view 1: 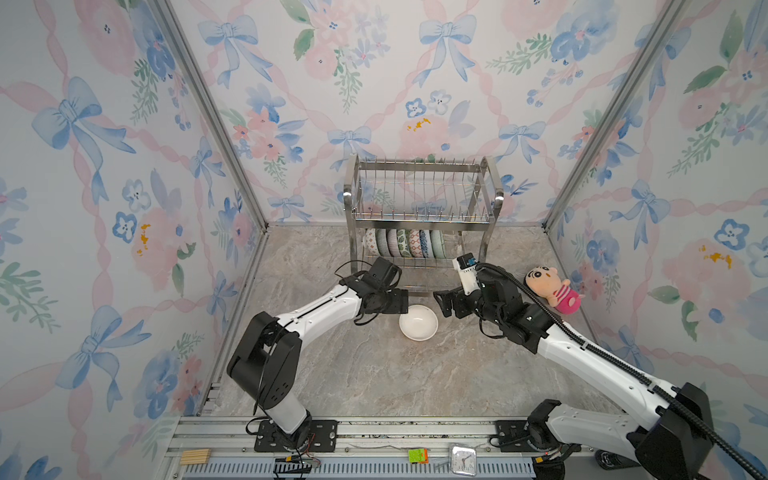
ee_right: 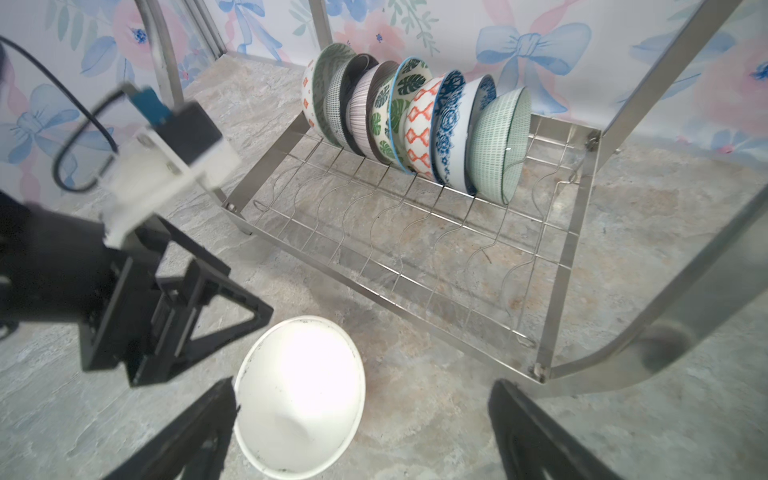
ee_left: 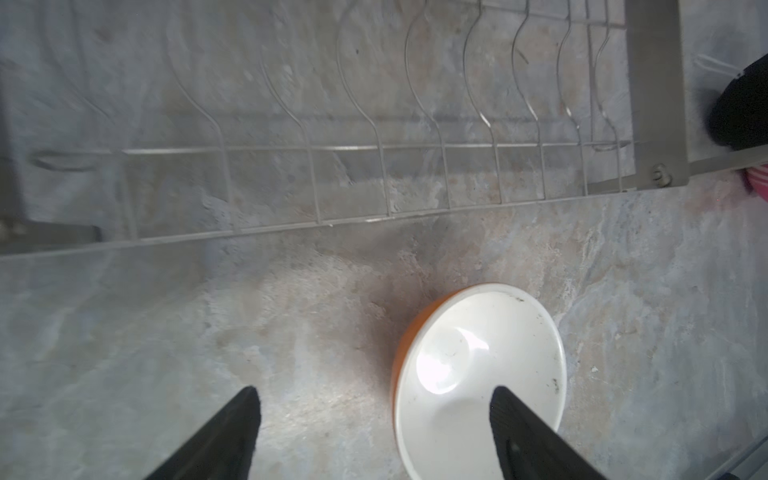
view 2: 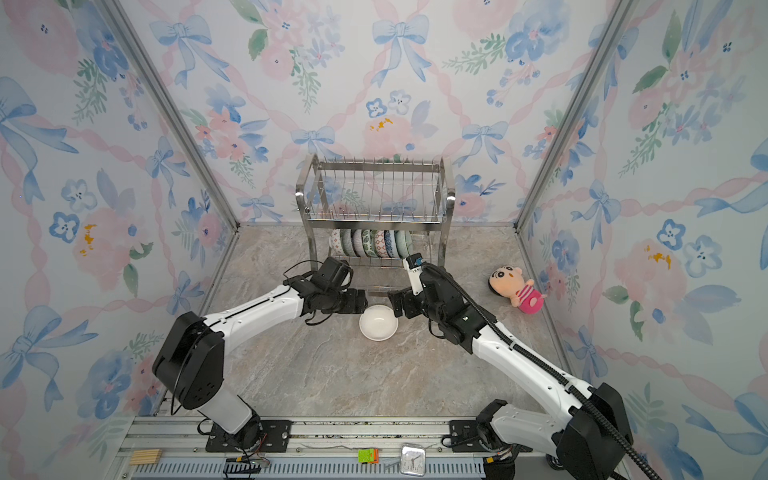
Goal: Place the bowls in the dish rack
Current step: 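Open the left gripper and draw back while the right gripper grips the bowl rim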
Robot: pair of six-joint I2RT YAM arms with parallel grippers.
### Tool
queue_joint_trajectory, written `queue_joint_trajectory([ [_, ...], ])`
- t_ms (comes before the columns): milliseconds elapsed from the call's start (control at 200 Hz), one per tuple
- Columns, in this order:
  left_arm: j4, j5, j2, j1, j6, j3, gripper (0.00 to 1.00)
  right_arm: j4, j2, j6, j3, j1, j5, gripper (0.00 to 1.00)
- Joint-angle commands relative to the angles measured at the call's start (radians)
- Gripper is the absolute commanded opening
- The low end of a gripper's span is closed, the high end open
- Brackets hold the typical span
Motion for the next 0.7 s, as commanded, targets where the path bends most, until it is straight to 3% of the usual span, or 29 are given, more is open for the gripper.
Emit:
queue_joint_trajectory([
  [0, -0.02, 0.053, -0.115, 0.07, 0.036, -0.052, 0.98, -0.006, 0.027, 0.041, -0.017, 0.055, 0.046, 0.97],
  [130, -0.005, 0.16, -0.225, 0.165, 0.036, -0.12, 0.98, -0.01, 0.099, 0.091, 0.007, 0.124, 0.095, 0.97],
  [315, 0.149, 0.41, -0.341, 0.318, -0.057, -0.313, 0.98, 0.016, 0.272, 0.19, 0.065, 0.22, 0.115, 0.97],
  [535, 0.26, 0.537, -0.428, 0.405, -0.132, -0.486, 0.98, -0.013, 0.49, 0.247, 0.198, 0.312, 0.164, 1.0],
  [695, 0.305, 0.577, -0.472, 0.439, -0.165, -0.568, 0.98, -0.048, 0.601, 0.285, 0.269, 0.325, 0.19, 0.89],
])
